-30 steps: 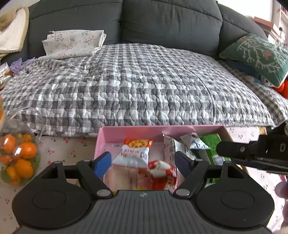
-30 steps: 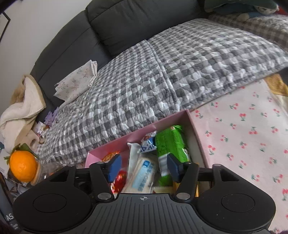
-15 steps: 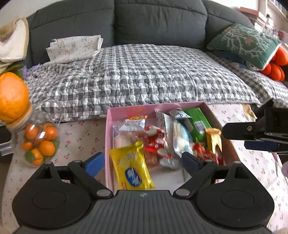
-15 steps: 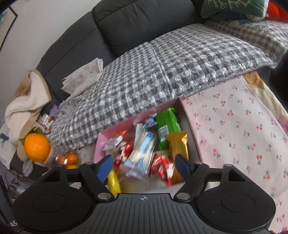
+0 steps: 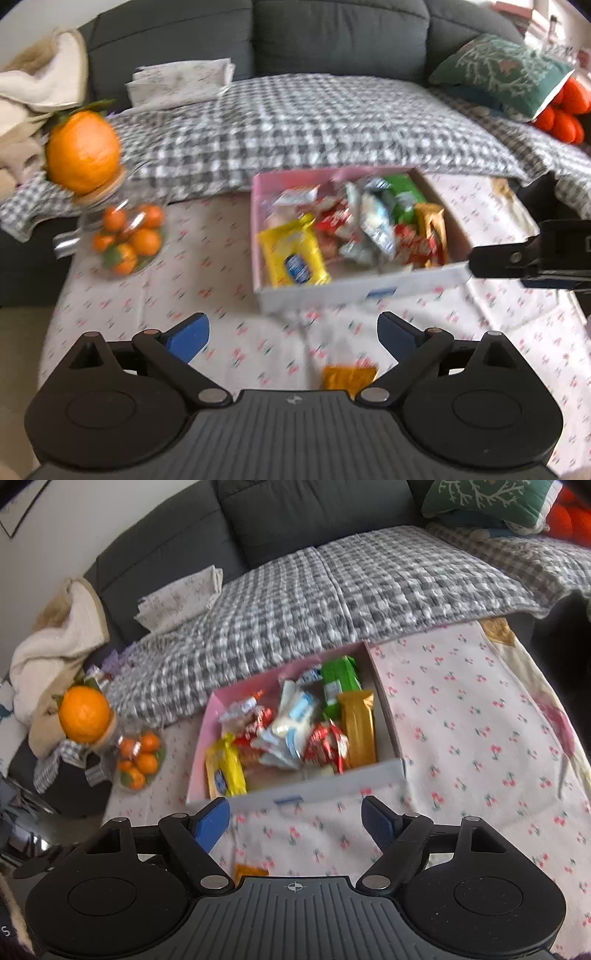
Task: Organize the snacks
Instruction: 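Move both open tools back to the last snacks on the table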
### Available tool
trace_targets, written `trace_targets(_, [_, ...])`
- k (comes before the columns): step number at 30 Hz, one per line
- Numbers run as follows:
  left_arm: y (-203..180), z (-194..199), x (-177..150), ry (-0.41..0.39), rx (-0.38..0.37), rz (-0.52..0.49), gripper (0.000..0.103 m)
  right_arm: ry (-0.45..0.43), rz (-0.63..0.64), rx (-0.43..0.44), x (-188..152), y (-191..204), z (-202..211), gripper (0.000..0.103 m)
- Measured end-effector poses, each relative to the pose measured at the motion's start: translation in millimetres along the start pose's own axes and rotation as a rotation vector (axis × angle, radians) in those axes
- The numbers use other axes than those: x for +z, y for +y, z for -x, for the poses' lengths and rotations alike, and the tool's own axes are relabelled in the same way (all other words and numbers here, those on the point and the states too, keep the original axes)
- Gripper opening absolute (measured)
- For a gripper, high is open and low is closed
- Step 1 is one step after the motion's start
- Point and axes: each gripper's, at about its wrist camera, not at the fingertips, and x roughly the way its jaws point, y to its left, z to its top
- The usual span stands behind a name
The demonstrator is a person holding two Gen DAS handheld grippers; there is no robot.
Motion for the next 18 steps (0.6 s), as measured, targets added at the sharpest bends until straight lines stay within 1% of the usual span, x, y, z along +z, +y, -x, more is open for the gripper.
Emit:
trace_targets(3, [3, 6, -14, 0.008, 0.031, 0.006, 0.097, 0.01, 0.002, -0.006, -9, -1, 4, 0.08])
trace_targets(5, [6, 9, -24, 0.013, 0.038, 0.012, 0.098, 0.017, 0.001, -0.01, -16, -1, 6, 0.08])
trace_targets(8, [12, 12, -36, 0.017, 0.038, 0.026, 0.098, 0.04, -0.01, -0.025, -27, -4, 4, 0.08])
trace_targets(11, [15, 14, -49, 0.018, 0.03, 0.014, 0.099, 0.076, -0.022, -0.025, -40, -10, -1, 0.08])
trace_targets(14, [16, 12, -62, 0.058, 0.006, -0.016, 0.099, 0.139, -0.017, -0.07, -49, -11, -6, 0.08])
trace_targets(18, [23, 8, -75, 0.12, -0.027, -0.024, 0.099, 0.145, 0.02, -0.078, -55, -9, -5, 0.081])
